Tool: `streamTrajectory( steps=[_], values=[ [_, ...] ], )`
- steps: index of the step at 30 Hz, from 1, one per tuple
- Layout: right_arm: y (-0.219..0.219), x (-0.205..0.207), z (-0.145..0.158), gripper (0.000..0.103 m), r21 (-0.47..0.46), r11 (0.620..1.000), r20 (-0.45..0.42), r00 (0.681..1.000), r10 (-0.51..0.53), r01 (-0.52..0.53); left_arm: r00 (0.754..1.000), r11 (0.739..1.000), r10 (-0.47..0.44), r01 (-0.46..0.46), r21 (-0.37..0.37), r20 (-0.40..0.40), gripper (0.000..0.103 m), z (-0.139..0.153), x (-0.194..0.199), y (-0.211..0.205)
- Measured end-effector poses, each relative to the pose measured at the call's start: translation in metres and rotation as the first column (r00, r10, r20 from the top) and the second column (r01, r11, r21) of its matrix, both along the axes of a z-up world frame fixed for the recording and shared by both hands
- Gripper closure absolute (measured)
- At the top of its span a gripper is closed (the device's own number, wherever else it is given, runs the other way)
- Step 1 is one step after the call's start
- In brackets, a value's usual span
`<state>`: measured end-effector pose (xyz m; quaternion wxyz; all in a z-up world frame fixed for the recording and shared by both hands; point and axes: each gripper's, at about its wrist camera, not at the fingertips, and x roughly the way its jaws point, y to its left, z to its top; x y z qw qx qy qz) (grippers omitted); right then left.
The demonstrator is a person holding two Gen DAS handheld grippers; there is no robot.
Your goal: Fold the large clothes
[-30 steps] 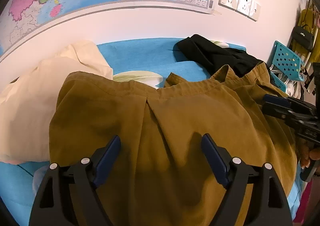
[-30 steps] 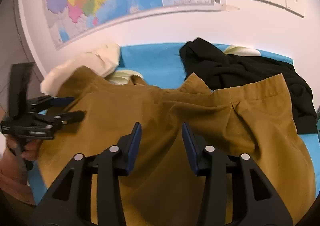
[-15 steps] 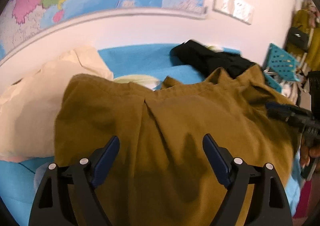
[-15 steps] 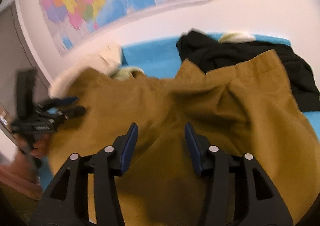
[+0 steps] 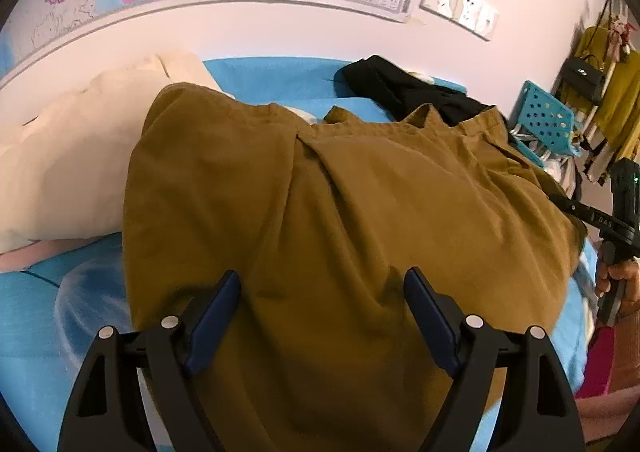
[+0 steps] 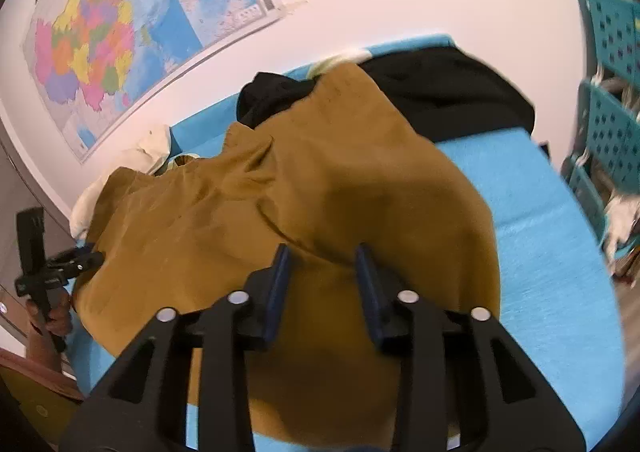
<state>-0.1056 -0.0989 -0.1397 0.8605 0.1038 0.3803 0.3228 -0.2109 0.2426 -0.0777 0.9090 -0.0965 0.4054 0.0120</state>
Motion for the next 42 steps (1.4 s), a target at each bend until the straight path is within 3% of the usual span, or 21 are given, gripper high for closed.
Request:
streamTrajectory(
  steps=[3, 6, 10, 14, 18, 20, 23, 26, 28, 31, 36, 39, 42],
  values=[
    [0.006, -0.019, 0.019, 0.061, 0.028, 0.998, 0.056, 0.997, 0.062, -0.063, 0.999, 1.000, -0.021, 0.021, -0.011, 0.035, 0.022, 0.007, -0.019, 0.001],
    [0.033, -0.042, 0.033, 0.052, 0.024, 0.982, 0.112, 0.976, 0.185, -0.189, 0.997, 0.998, -0.045, 0.047, -0.028, 0.057, 0.022, 0.011, -0.037, 0.003],
    [0.075, -0.055, 0.022, 0.051, -0.045, 0.952, 0.094, 0.948, 0.305, -0.302, 0.997, 0.998, -0.060, 0.060, 0.006, 0.052, 0.022, 0.006, -0.053, 0.000],
    [0.095, -0.051, 0.005, 0.051, -0.116, 0.948, 0.053, 0.951, 0.303, -0.296, 0.999, 0.999, -0.034, 0.035, -0.039, 0.016, 0.022, -0.011, -0.051, 0.008],
    [0.096, -0.066, 0.027, 0.048, -0.127, 0.947, 0.109, 0.945, 0.309, -0.295, 0.999, 0.998, -0.022, 0.024, -0.052, 0.043, 0.022, -0.005, -0.059, 0.009],
    [0.103, -0.081, 0.040, 0.039, -0.120, 0.932, 0.159, 0.920, 0.359, -0.343, 0.998, 0.998, -0.016, 0.020, -0.057, 0.066, 0.021, 0.001, -0.068, 0.011],
    [0.128, -0.108, 0.052, 0.030, -0.179, 0.886, 0.224, 0.859, 0.461, -0.428, 0.996, 0.998, 0.002, 0.004, -0.068, 0.088, 0.020, 0.008, -0.080, 0.015],
    [0.166, -0.139, 0.050, 0.026, -0.323, 0.803, 0.268, 0.766, 0.585, -0.500, 0.996, 0.997, 0.020, -0.012, -0.082, 0.090, 0.020, 0.011, -0.091, 0.017],
    [0.182, -0.153, 0.044, 0.026, -0.405, 0.758, 0.278, 0.721, 0.634, -0.510, 0.995, 0.995, 0.021, -0.012, -0.095, 0.095, 0.020, 0.012, -0.099, 0.018],
    [0.198, -0.167, 0.029, 0.025, -0.526, 0.709, 0.302, 0.676, 0.672, -0.470, 0.995, 0.993, 0.021, -0.010, -0.117, 0.094, 0.020, 0.012, -0.108, 0.017],
    [0.206, -0.171, 0.007, 0.025, -0.639, 0.673, 0.343, 0.645, 0.683, -0.372, 0.998, 0.990, -0.020, 0.028, -0.138, 0.064, 0.017, 0.004, -0.120, 0.007],
    [0.207, -0.165, 0.005, 0.036, -0.635, 0.689, 0.362, 0.653, 0.665, -0.349, 0.997, 0.979, -0.062, 0.069, -0.192, 0.041, 0.017, -0.004, -0.124, 0.002],
    [0.204, -0.153, 0.019, 0.056, -0.568, 0.723, 0.345, 0.684, 0.643, -0.393, 0.995, 0.967, -0.092, 0.097, -0.234, 0.030, 0.017, -0.011, -0.126, -0.002]
  ],
)
